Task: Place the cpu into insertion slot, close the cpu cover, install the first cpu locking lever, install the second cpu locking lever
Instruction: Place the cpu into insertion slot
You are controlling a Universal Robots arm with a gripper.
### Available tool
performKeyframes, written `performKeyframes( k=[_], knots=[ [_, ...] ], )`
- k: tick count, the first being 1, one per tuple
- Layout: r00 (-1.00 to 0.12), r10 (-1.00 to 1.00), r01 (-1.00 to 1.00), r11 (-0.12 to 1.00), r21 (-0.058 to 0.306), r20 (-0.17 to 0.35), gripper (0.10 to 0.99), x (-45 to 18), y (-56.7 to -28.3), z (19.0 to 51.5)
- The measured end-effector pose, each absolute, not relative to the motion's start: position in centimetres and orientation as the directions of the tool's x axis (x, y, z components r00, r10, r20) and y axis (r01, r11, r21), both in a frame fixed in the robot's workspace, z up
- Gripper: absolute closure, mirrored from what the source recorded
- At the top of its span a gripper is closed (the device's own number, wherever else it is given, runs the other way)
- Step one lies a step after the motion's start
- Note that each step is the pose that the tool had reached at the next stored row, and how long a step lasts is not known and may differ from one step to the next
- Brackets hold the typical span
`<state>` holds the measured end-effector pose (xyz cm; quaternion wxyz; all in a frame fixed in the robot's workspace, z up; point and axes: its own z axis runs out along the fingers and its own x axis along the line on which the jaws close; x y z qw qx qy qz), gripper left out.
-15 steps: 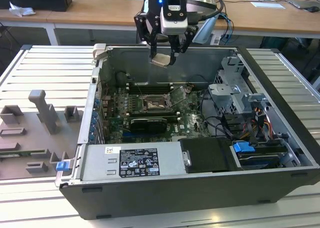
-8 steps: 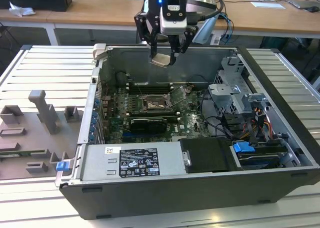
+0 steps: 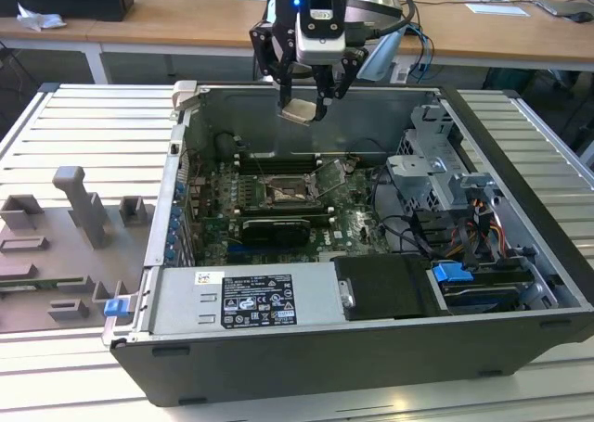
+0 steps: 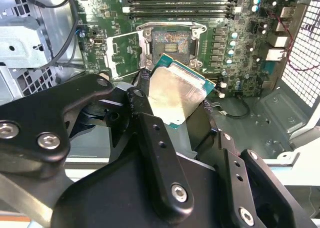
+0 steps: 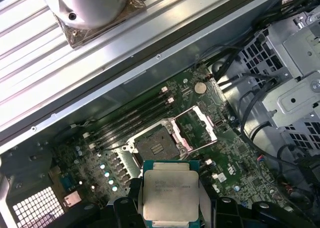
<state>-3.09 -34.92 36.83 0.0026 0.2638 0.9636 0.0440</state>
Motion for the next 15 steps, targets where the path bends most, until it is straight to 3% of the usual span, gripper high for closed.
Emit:
performKeyframes(
  k=[15],
  knots=[
    [-0.825, 0.565, 0.564, 0.821, 0.086, 0.018, 0.549, -3.09, -34.92, 36.77]
  ],
)
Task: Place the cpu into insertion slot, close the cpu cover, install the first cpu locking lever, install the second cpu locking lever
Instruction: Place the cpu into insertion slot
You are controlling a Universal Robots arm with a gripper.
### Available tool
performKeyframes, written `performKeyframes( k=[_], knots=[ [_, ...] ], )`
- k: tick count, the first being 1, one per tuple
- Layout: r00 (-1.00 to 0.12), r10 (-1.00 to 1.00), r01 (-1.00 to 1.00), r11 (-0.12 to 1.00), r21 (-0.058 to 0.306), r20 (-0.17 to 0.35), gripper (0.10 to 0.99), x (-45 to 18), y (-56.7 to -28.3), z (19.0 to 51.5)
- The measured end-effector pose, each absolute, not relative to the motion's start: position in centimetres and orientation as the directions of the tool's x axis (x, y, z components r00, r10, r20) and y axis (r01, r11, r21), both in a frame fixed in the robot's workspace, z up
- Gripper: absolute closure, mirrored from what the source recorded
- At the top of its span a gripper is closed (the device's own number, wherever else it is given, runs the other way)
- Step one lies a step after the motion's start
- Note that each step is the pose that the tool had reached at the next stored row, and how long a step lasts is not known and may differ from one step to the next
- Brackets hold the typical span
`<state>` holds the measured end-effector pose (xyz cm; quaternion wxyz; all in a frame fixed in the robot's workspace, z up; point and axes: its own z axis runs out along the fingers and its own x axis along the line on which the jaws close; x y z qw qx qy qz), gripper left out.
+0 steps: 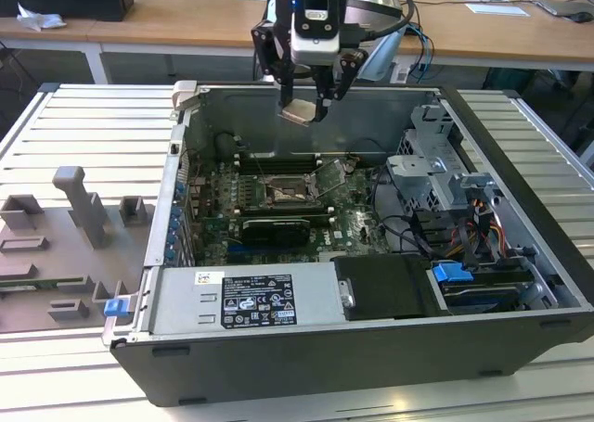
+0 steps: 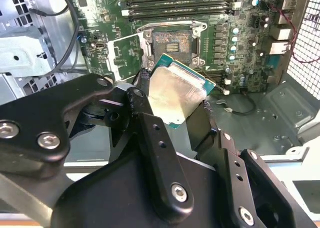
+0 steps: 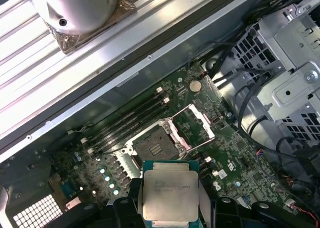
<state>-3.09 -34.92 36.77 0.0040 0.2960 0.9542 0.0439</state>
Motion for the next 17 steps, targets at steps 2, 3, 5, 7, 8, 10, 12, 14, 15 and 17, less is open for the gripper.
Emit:
performKeyframes(
  k=[2, 3, 5, 7, 8, 10, 12, 14, 15, 17],
  knots=[
    [-0.819, 0.574, 0.573, 0.815, 0.086, 0.018, 0.549, -3.09, -34.92, 36.77],
    [-0.815, 0.580, 0.579, 0.811, 0.086, 0.018, 0.549, -3.09, -34.92, 36.77],
    [-0.808, 0.589, 0.588, 0.804, 0.086, 0.018, 0.549, -3.09, -34.92, 36.76],
    [-0.799, 0.600, 0.600, 0.796, 0.086, 0.018, 0.549, -3.09, -34.92, 36.76],
    [-0.795, 0.606, 0.605, 0.792, 0.086, 0.018, 0.549, -3.09, -34.92, 36.76],
    [-0.790, 0.612, 0.612, 0.787, 0.086, 0.018, 0.549, -3.09, -34.92, 36.76],
    [-0.784, 0.621, 0.620, 0.780, 0.086, 0.018, 0.549, -3.09, -34.92, 36.75],
    [-0.771, 0.637, 0.636, 0.767, 0.086, 0.018, 0.549, -3.09, -34.92, 36.74],
    [-0.764, 0.645, 0.644, 0.760, 0.086, 0.018, 0.549, -3.09, -34.92, 36.74],
    [-0.736, 0.677, 0.676, 0.732, 0.086, 0.018, 0.549, -3.09, -34.92, 36.70]
  ],
)
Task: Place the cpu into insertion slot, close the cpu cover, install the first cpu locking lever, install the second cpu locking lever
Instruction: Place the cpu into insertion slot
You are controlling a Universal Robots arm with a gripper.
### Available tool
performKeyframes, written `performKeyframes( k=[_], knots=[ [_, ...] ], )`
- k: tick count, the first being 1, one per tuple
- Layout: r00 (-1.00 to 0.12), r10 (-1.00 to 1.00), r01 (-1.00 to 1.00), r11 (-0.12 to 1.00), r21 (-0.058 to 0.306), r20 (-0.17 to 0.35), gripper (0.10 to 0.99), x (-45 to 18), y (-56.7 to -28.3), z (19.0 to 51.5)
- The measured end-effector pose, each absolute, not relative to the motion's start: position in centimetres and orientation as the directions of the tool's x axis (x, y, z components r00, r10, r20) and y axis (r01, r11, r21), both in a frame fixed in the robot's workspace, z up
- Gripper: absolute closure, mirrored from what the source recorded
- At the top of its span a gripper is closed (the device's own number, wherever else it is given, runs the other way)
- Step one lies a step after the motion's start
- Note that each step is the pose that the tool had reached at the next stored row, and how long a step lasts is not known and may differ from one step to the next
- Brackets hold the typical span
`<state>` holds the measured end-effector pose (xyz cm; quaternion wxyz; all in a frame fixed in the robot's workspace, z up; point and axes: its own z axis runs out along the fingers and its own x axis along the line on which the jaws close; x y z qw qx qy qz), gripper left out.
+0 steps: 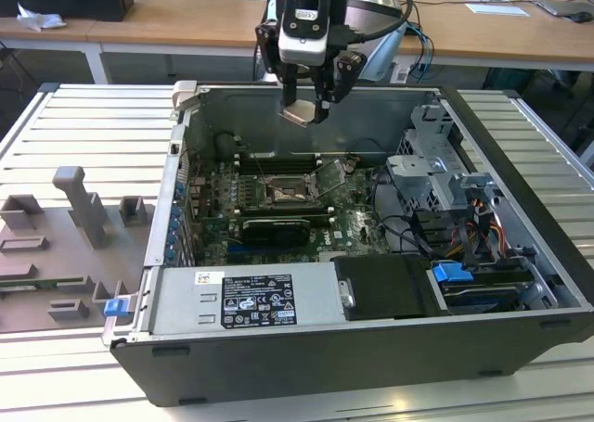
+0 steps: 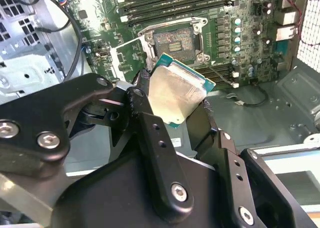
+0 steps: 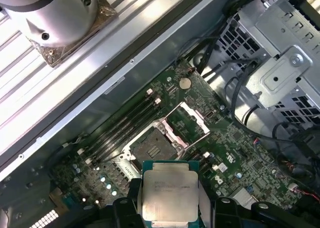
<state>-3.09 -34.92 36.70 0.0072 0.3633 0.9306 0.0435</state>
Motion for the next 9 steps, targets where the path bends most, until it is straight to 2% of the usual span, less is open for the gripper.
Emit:
performKeyframes(
  k=[9],
  knots=[
    [-0.657, 0.753, 0.752, 0.654, 0.086, 0.018, 0.549, -3.09, -34.92, 36.60]
  ],
)
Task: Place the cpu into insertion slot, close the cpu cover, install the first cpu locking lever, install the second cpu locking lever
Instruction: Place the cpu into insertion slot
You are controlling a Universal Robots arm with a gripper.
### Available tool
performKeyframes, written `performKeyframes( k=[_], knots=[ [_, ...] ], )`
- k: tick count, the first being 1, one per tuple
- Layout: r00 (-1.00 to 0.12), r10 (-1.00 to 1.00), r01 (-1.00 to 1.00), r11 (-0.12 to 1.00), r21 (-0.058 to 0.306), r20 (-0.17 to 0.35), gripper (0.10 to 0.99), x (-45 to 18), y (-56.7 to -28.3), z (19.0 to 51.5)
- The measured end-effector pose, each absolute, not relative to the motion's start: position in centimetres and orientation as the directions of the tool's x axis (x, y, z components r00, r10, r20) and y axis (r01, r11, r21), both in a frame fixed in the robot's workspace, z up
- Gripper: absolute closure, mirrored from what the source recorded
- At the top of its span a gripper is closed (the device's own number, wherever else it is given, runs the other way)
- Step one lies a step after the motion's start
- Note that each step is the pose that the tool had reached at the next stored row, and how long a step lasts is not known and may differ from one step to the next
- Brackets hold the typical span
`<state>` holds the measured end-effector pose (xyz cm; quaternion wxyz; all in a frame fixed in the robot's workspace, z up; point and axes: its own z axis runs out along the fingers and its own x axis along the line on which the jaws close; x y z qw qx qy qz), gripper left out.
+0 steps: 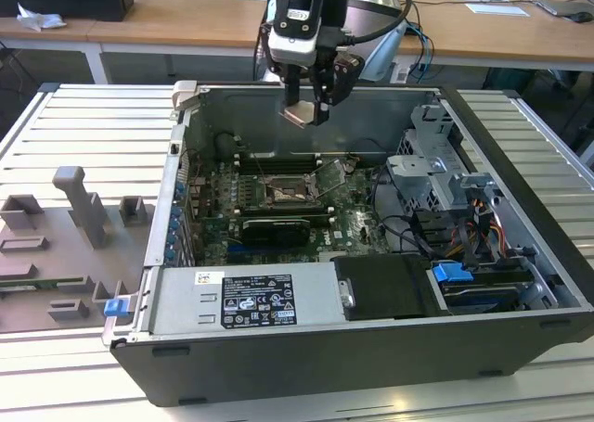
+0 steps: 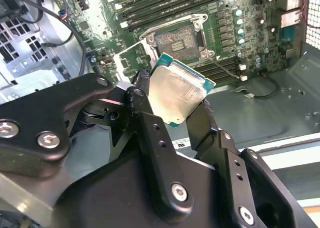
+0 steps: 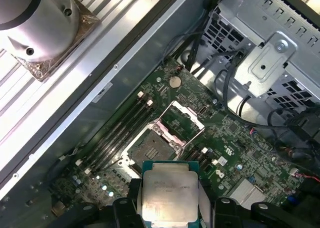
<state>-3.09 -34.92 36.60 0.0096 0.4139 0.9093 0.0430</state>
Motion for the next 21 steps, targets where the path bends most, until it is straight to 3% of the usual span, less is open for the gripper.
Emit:
performKeyframes(
  k=[21],
  knots=[
    [-0.491, 0.871, 0.869, 0.488, 0.086, 0.018, 0.549, -3.09, -34.92, 36.41]
  ],
)
